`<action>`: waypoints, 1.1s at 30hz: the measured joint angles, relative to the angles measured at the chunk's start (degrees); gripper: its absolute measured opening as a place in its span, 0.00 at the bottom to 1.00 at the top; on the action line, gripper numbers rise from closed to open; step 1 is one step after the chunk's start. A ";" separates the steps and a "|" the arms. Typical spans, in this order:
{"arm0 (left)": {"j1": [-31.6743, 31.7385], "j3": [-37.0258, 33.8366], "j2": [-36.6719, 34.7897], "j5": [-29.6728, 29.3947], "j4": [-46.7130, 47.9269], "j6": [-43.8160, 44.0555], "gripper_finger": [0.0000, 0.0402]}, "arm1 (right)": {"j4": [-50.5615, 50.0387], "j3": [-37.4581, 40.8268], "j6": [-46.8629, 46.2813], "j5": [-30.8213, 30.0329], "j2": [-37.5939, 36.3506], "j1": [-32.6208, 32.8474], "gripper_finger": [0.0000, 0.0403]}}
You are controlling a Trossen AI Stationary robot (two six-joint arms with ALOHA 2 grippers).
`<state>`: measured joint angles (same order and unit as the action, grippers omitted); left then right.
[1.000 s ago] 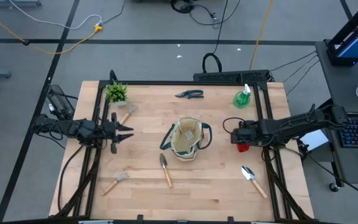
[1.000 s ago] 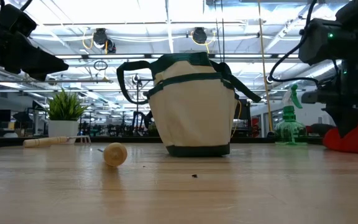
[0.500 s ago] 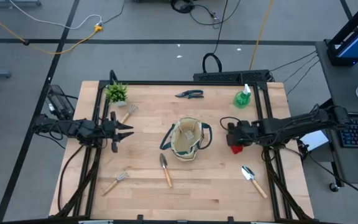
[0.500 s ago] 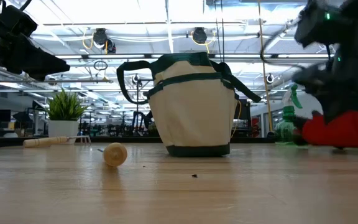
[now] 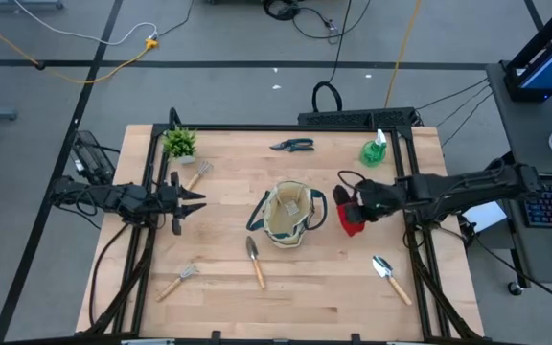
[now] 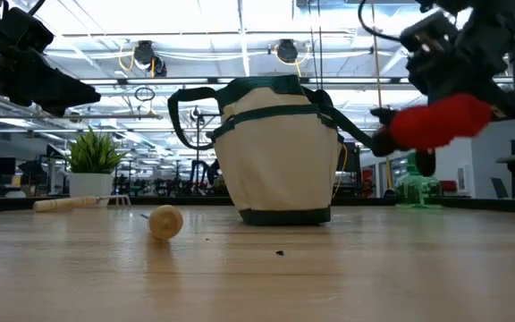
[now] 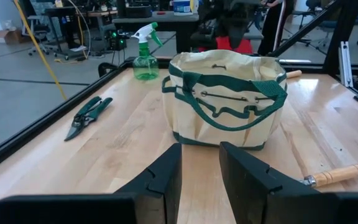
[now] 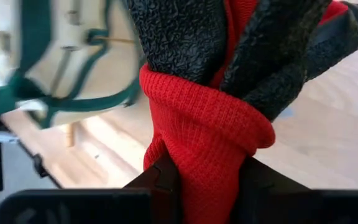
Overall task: Pick & Place Garden tools in Gardening bag
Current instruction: Put the red gloves into the gardening bag
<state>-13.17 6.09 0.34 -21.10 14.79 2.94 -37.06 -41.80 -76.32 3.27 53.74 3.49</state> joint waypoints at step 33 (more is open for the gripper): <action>0.00 -0.02 0.01 0.02 -0.02 0.11 0.28 | 46.18 -7.87 16.73 -11.67 12.10 0.00 0.17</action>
<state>-13.17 6.07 0.35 -21.08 14.77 3.05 9.12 -49.67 -59.59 -8.40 65.84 3.49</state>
